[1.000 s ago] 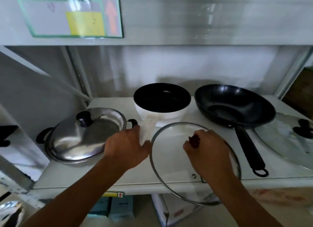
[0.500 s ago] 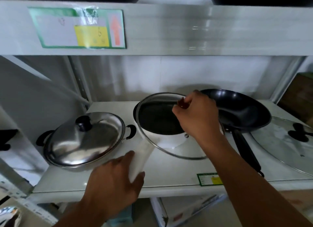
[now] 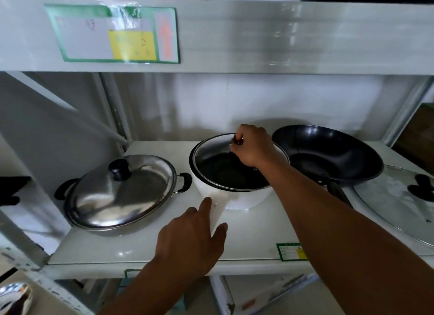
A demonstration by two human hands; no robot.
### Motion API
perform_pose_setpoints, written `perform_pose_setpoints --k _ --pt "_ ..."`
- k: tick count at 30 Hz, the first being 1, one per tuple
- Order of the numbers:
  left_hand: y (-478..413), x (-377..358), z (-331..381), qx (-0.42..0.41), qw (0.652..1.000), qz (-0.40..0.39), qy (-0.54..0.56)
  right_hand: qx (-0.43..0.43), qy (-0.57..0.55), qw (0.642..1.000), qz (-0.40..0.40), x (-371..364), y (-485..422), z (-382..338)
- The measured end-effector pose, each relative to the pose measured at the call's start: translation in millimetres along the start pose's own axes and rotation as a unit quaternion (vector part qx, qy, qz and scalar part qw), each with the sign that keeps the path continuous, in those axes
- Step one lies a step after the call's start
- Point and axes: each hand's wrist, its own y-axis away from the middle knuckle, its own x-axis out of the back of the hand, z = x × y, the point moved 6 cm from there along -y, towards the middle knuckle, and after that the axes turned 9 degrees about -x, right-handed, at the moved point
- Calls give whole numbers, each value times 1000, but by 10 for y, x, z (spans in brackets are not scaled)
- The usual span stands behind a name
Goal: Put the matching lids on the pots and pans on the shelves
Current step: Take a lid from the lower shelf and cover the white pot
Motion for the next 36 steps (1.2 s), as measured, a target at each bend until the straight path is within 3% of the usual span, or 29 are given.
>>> perform_pose_setpoints --k 15,23,36 --pt "-16 33 9 -8 998 44 35 39 -18 999 24 -110 -63 -42" --pt "-3 25 5 -8 998 47 39 35 20 998 42 -86 -95 19" --pt "-10 24 -19 15 999 29 40 58 -16 997 41 -195 -44 -34"
